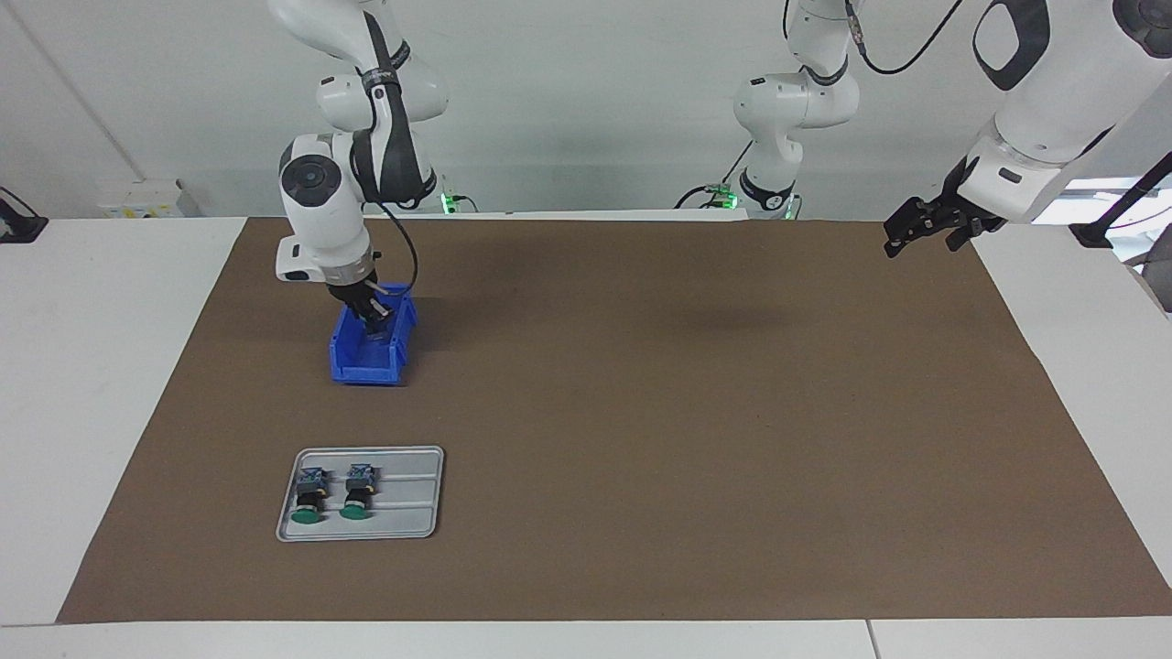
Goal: Place and press button with both arms
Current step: 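Open the right gripper to release the button inside the bin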
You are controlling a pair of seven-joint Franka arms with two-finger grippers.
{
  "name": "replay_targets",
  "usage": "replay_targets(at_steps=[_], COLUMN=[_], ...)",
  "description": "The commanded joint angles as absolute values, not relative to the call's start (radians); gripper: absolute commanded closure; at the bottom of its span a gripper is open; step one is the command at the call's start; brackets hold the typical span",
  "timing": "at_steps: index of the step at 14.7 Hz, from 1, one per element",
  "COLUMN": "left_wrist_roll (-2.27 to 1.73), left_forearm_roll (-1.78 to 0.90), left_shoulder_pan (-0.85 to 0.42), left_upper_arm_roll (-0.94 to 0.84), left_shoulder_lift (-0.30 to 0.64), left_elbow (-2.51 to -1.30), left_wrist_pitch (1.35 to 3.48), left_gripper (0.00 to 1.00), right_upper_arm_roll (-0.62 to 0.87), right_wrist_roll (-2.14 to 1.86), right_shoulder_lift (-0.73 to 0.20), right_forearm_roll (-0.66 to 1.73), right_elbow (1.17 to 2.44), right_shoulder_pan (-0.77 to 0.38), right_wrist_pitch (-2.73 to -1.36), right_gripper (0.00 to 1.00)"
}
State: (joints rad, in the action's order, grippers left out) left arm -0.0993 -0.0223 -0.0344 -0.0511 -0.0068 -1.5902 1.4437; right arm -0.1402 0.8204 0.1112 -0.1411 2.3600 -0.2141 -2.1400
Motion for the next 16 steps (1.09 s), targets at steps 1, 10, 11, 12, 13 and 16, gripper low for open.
replay_targets(at_steps=[1, 10, 11, 12, 13, 16], left_wrist_roll=[-0.101, -0.101, -0.101, -0.101, -0.101, -0.101], left_forearm_roll=[-0.029, -0.029, -0.031, -0.029, -0.029, -0.029], left_shoulder_pan=[-0.034, -0.034, -0.034, -0.034, -0.034, -0.034], left_upper_arm_roll=[-0.048, -0.048, -0.048, -0.048, -0.048, -0.048], left_shoulder_lift=[-0.025, -0.025, -0.025, -0.023, -0.025, -0.025], left_elbow=[-1.608, -1.608, -1.608, -1.608, -1.608, -1.608], left_wrist_pitch=[1.439, 1.439, 1.439, 1.439, 1.439, 1.439], left_gripper=[0.0, 0.0, 0.0, 0.0, 0.0, 0.0], right_upper_arm_roll=[-0.133, -0.133, -0.133, -0.133, -0.133, -0.133], right_wrist_roll=[0.796, 0.798, 0.798, 0.798, 0.792, 0.669], right_shoulder_lift=[0.144, 0.143, 0.143, 0.143, 0.144, 0.147], right_forearm_roll=[-0.146, -0.147, -0.147, -0.147, -0.15, -0.15], right_elbow=[2.39, 2.388, 2.387, 2.381, 2.359, 2.245], right_shoulder_pan=[-0.198, -0.199, -0.199, -0.201, -0.204, -0.199], right_wrist_pitch=[-2.161, -2.16, -2.158, -2.154, -2.143, -2.044], right_gripper=[0.63, 0.26, 0.25, 0.24, 0.22, 0.18])
